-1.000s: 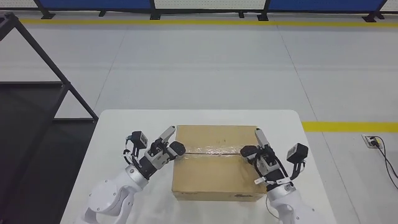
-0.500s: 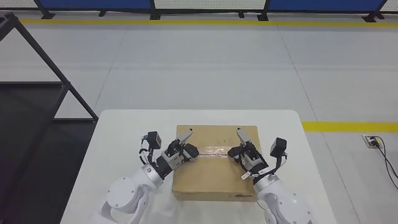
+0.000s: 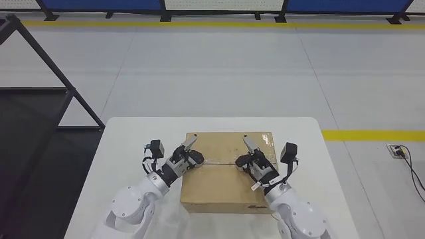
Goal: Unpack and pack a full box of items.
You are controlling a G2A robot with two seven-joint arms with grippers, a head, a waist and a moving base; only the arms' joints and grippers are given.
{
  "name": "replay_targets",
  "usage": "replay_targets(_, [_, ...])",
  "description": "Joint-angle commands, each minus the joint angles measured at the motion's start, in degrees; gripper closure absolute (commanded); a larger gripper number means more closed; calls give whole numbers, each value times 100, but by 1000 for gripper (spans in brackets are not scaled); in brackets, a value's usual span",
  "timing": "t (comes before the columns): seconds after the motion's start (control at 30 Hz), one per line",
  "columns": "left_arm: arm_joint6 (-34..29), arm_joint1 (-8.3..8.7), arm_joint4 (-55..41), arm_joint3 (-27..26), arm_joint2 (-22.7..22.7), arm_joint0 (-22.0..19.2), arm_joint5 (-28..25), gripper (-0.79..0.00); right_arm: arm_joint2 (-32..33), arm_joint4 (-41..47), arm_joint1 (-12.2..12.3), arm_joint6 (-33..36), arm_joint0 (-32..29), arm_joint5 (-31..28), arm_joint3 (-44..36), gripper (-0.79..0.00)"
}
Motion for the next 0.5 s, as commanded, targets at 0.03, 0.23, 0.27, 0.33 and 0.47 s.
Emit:
replay_targets(0.03, [-59,12,-117,-23,-122,58,-35,-785,-193,-34,-31,54,299,141,250,-785])
replay_targets(0.23, [-262,44,-301,-193,-347,220,-54,-785,-438,-4,-92,-8,626,223,576,-785])
replay_targets(0.27, [-287,49,-302,-225,-367,243,-55,-785,-449,8,-97,-17,644,222,598,-785])
replay_targets(0.33, [-325,55,-312,-288,-399,283,-55,-785,-463,35,-105,-19,663,218,625,-785])
replay_targets(0.47, [-299,64,-423,-405,-538,373,-191,-785,-513,157,-120,106,672,155,664,-785])
